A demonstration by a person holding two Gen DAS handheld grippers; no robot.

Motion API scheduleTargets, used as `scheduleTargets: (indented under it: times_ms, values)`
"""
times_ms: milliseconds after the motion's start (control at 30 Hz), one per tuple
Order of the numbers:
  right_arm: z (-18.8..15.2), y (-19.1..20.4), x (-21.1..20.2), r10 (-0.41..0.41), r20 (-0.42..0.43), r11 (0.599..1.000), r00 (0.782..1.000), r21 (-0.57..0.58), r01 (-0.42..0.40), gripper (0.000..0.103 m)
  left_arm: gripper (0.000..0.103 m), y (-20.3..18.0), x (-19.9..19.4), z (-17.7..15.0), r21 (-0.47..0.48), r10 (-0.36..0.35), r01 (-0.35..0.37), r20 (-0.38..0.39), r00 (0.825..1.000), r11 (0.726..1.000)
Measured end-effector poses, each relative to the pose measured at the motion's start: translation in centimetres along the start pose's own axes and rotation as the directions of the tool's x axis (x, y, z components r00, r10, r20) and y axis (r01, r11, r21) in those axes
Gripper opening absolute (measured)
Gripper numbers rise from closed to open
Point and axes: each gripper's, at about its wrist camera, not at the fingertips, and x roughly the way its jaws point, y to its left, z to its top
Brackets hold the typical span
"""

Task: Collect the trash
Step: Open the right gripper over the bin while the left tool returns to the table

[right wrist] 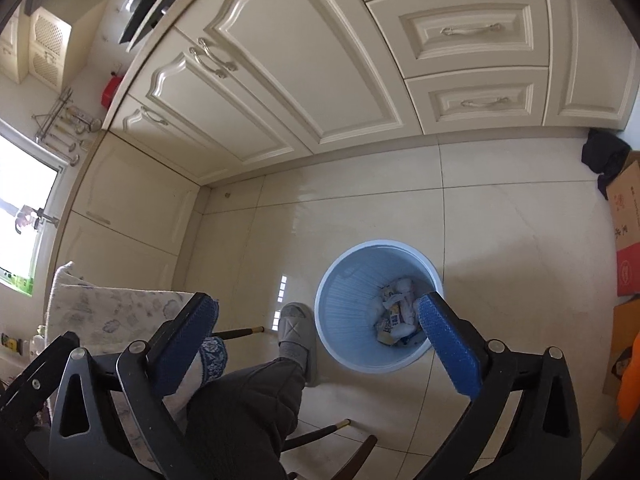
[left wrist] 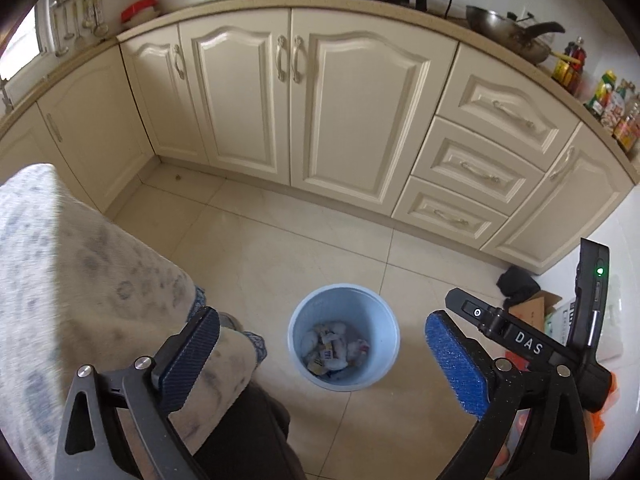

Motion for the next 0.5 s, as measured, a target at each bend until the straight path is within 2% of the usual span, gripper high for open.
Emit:
scheduleTargets:
  times_ms: [133,233,400,500]
  values:
    - [-0.6,3.1,-2.3,0.013,0.031,0.999,0.999,-0.04,-0.012,0.103,0.102,1.4,-5.2,-2.2,-0.027,-0.004,0.006,0.081,0.997,1.0]
    - [-1.2,6.5,-4.1,0.039,0.06,0.995,0.997,-0.098,-0.033,0.103,0.102,3.8,-9.9,-3.9,-0.066,-0.008,0.018,0.149,0.989,0.998]
    - [-2.8,13.6,-7.0,0.099,0.091,0.974,0.991,-0.213,-0.078,0.103,0.102,8.7,-17.6,-8.1,-0.125,0.033,-0.001,0.258,0.965,0.992]
    - [-4.3,18.5,-8.8,0.143,0.104,0.948,0.984,-0.301,-0.106,0.103,0.102,11.9,-22.0,-11.0,-0.185,0.077,-0.02,0.305,0.949,0.983]
